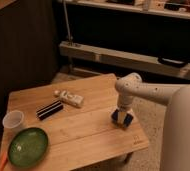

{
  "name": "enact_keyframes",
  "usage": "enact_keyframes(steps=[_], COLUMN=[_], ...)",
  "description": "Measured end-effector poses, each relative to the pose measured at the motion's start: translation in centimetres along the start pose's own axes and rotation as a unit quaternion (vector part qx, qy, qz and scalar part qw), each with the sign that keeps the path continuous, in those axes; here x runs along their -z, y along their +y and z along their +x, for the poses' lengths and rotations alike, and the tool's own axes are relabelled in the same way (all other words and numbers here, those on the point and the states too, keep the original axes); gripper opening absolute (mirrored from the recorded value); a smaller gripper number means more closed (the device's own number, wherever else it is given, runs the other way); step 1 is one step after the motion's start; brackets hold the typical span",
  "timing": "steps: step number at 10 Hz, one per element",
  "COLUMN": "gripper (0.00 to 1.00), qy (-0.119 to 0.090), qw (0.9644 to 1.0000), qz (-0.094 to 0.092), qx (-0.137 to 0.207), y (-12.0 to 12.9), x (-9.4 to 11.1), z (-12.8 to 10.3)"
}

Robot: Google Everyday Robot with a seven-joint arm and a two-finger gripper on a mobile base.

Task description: Wipe the white sponge on the table

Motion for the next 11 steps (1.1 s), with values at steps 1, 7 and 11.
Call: enact_keyframes(steps=[1,7,11], gripper=[0.06,0.06,0.06], qy=[-0.006,-0.048,-0.065], qw=[0.9999,0.9899,0.9851], qz=[-0.009,-0.063,-0.067], qx=[0.012,0.117,0.145], y=[1.7,11.4,11.6], x=[-0.1,-0.8,-1.0], z=[-0.8,-8.0,-12.2])
